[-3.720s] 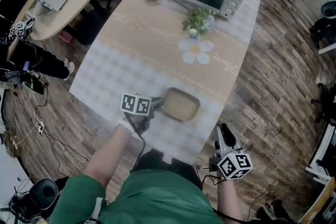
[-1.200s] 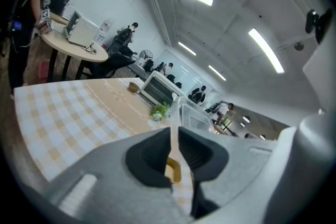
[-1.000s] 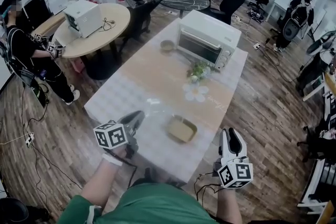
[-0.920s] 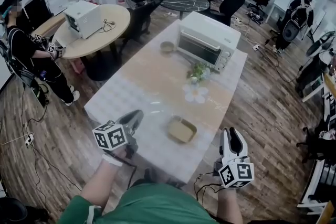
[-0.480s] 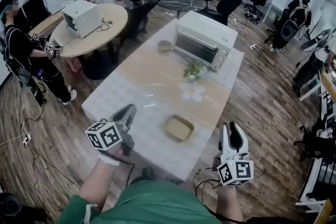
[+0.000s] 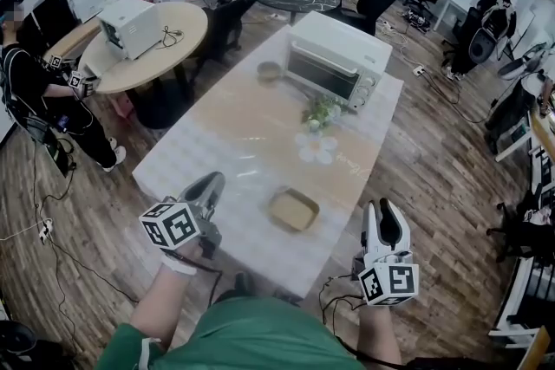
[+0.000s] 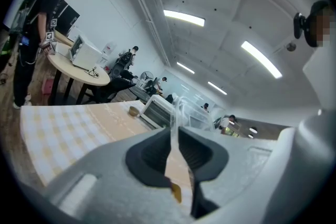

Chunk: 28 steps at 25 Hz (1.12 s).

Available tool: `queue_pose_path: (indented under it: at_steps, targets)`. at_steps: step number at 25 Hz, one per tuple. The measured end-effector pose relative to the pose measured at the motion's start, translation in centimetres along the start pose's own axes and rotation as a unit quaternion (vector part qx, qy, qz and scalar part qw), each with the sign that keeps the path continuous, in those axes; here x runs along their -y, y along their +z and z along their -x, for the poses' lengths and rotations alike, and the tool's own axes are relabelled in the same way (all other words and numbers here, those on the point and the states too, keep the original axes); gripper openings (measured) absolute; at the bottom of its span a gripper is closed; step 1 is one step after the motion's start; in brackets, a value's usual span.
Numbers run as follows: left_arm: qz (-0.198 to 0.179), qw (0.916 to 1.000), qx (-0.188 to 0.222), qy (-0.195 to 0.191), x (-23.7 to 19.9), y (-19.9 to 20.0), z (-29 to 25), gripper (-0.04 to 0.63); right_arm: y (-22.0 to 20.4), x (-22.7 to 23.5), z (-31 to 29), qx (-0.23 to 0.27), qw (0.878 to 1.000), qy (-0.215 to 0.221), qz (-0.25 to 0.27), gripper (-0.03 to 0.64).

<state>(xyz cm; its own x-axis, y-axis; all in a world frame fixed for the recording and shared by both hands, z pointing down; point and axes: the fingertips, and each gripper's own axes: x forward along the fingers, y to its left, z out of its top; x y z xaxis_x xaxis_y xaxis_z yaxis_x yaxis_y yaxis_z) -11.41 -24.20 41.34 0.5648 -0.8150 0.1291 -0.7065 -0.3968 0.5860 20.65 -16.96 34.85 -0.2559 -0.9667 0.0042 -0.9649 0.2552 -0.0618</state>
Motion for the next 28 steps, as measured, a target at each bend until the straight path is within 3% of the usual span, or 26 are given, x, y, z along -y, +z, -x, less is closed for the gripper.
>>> queue_pose_path:
  at_steps: [28]
  targets:
    - [0.002, 1.0000, -0.006, 0.007, 0.1, -0.9, -1.3, 0.041, -0.8, 1.1, -0.6, 0.003, 1.000, 0.012, -0.005, 0.103]
